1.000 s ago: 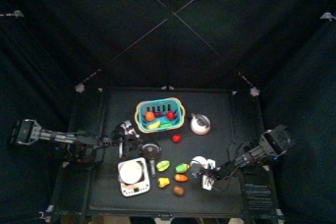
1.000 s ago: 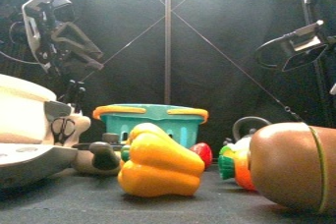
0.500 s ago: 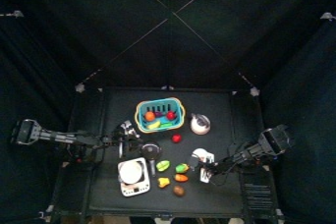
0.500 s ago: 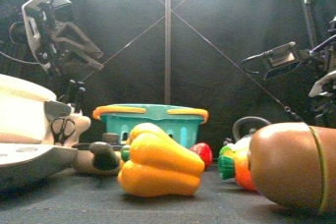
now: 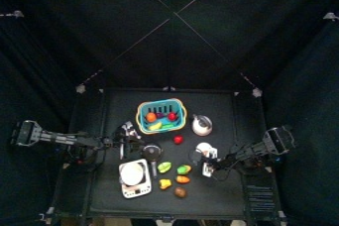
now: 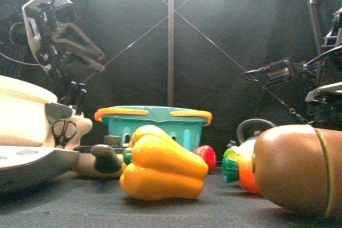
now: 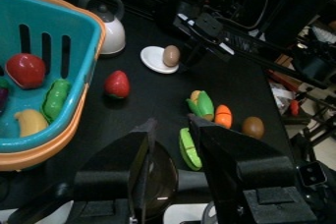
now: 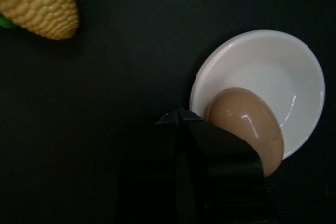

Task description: Move plate up a bit

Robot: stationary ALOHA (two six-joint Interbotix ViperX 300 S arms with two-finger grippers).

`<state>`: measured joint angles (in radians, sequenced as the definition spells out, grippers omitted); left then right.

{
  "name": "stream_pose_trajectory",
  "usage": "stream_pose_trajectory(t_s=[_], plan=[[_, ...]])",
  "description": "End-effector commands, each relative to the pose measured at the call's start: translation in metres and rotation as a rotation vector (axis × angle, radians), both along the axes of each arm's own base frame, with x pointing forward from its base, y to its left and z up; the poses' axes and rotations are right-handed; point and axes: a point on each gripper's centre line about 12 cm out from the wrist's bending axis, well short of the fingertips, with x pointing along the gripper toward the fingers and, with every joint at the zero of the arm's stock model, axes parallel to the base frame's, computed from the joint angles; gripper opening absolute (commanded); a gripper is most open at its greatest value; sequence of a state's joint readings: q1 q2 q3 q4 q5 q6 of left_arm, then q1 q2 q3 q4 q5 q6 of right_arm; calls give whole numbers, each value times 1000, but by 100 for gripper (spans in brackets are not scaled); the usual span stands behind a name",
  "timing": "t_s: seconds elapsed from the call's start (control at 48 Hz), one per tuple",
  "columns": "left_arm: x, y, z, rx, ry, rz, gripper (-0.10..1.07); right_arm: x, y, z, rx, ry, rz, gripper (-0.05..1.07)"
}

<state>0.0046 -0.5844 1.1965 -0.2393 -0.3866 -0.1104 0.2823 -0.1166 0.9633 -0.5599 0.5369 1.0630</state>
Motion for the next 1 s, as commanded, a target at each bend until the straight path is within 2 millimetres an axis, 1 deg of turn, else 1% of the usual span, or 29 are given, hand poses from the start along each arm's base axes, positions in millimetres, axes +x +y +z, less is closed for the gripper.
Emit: stream_pose_trajectory(t_s=[0.0,0.167,0.292,0.417,0.583,0.625,0.75,0.896,0.979], plan=[[2,1,4,3,-12,4,74,2,-7,8,-6,-33,-12,42],[3,2,4,5,-13,7,74,4,-16,11,-20,-52,-16,42],[2,2,4,3,-12,7,74,10,-14,18,-8,-88,-8,42],[2,2,4,2,-12,8,74,16,-11,31,13,-142,-7,42],[3,2,4,3,-14,7,74,28,-9,56,20,-234,10,42],[3,2,5,3,-15,6,74,30,-10,64,15,-261,16,42],[3,2,4,3,-14,7,74,34,-13,77,-8,-305,32,42],[2,2,4,3,-12,7,74,32,-33,93,-81,-343,8,42],[3,2,4,3,-14,7,74,26,-50,101,-129,-352,-40,43]])
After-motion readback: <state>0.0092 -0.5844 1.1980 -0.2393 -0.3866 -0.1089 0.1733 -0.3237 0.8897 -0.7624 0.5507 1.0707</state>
